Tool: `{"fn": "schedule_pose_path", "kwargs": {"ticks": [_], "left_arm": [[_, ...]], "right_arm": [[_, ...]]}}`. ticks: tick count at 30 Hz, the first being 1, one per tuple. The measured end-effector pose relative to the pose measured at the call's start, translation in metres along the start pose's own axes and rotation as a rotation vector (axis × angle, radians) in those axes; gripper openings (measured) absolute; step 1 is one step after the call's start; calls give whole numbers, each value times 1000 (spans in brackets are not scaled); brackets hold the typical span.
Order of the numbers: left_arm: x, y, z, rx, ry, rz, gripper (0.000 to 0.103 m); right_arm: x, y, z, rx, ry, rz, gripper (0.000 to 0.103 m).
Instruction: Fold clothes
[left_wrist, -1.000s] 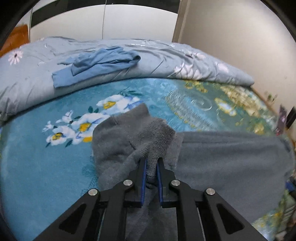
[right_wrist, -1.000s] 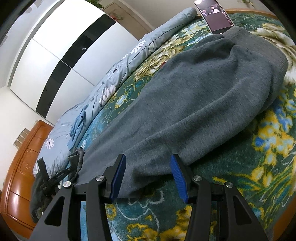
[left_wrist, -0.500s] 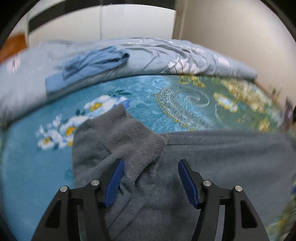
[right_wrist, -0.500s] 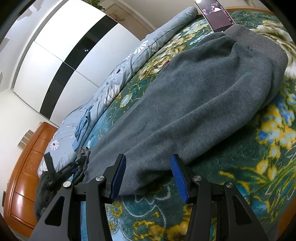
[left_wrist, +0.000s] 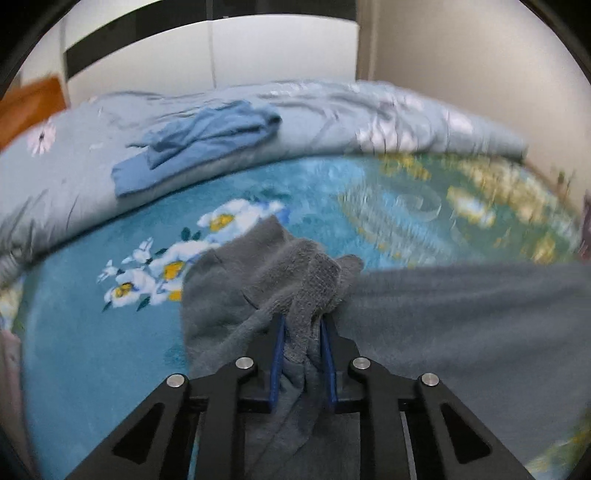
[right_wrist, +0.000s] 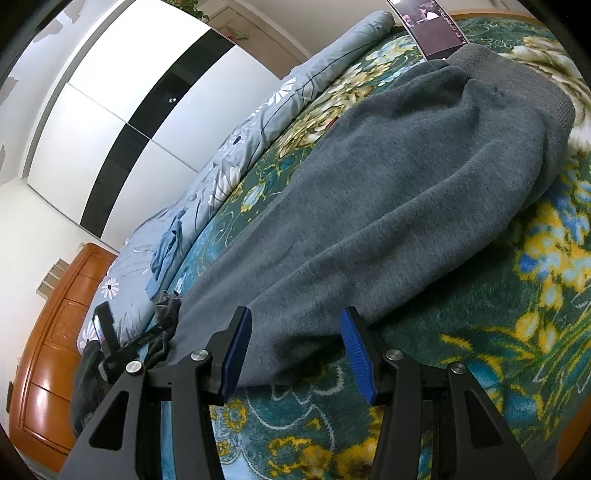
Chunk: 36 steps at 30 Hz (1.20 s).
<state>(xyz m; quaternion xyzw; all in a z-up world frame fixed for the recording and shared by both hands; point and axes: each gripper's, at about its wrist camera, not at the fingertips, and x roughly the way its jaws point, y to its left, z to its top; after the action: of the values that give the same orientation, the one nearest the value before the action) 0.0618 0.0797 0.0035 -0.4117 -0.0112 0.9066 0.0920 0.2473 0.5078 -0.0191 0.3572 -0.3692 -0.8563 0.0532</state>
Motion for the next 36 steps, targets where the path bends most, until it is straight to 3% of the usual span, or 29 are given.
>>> {"fn": "schedule_pose_path", "kwargs": {"ticks": [3, 7, 9, 12, 16, 23, 27, 29, 30, 34, 36], "left_arm": [[-50, 3, 15, -36, -103, -165, 19], [-106, -30, 30, 43, -224, -355, 19], [-119, -54, 33, 84, -246, -464, 19], [-109, -96, 24, 145, -210, -555, 20], [-61, -143, -4, 134, -67, -638, 20], [-12, -196, -50, 224, 70, -603, 22], [-18, -186, -61, 161, 107, -658, 39], [-31, -168, -60, 116, 73, -676, 59], [-37, -158, -58, 97, 52, -675, 62], [-47, -117, -53, 71, -21, -529, 64], [-40, -96, -56, 51, -12, -448, 64]], "right_arm": [[-3, 0, -1, -2, -5, 0, 52], [-5, 1, -1, 12, -14, 9, 52], [-6, 2, -1, 20, -19, 15, 52], [-10, 6, -2, 14, -28, 18, 52], [-15, 5, -4, 17, -38, 10, 52], [-23, 6, -5, 10, -60, 15, 52], [-16, 12, -4, -4, -48, 28, 52], [-8, 19, -5, -18, -35, 43, 52], [-4, 23, -5, -27, -28, 52, 52], [18, 40, -6, -65, 16, 84, 52], [34, 48, -6, -71, 51, 105, 52]]}}
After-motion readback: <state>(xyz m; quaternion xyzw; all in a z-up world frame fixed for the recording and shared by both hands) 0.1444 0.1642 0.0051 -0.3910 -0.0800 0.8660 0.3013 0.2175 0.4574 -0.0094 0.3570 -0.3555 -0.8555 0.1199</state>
